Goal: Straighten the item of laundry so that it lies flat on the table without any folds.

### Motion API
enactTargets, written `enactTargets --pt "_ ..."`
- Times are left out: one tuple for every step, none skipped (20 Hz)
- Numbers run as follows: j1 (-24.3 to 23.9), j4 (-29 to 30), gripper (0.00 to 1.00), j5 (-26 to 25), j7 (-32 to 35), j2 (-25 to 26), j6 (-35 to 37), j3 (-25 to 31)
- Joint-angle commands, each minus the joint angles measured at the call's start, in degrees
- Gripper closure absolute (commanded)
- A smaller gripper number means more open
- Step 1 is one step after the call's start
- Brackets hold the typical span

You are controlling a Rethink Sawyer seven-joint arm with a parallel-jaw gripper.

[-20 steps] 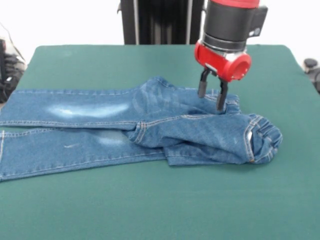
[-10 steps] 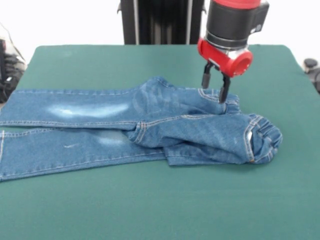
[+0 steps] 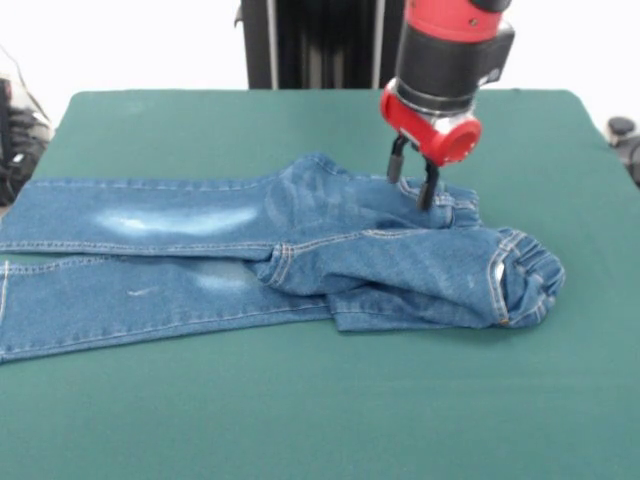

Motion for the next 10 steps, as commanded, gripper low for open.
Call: enactTargets --pt "-1.81 8.18 0.0 2.09 14.32 4.1 -10.97 11.27" --pt "-2.08 8.33 0.0 2.02 14.3 4.39 -11.49 11.77" --pt "-2.28 8.64 0.0 1.88 14.41 4.64 -12.27 12.2" --pt "-2.19 8.72 0.0 1.91 14.43 4.83 -12.43 12.19" --pt "-2.15 8.95 0.0 1.95 14.43 4.89 -12.7 12.2" --pt "-2.06 9.11 0.0 2.06 14.45 4.93 -12.83 12.2" --pt "-2.0 9.4 0.0 2.13 14.56 4.82 -13.02 12.25" --pt "-1.89 9.57 0.0 2.28 14.61 4.81 -13.1 12.28" --pt "-1.95 9.66 0.0 2.43 14.49 4.86 -12.88 12.39" --pt "-2.1 9.81 0.0 2.55 14.43 4.86 -12.76 12.73"
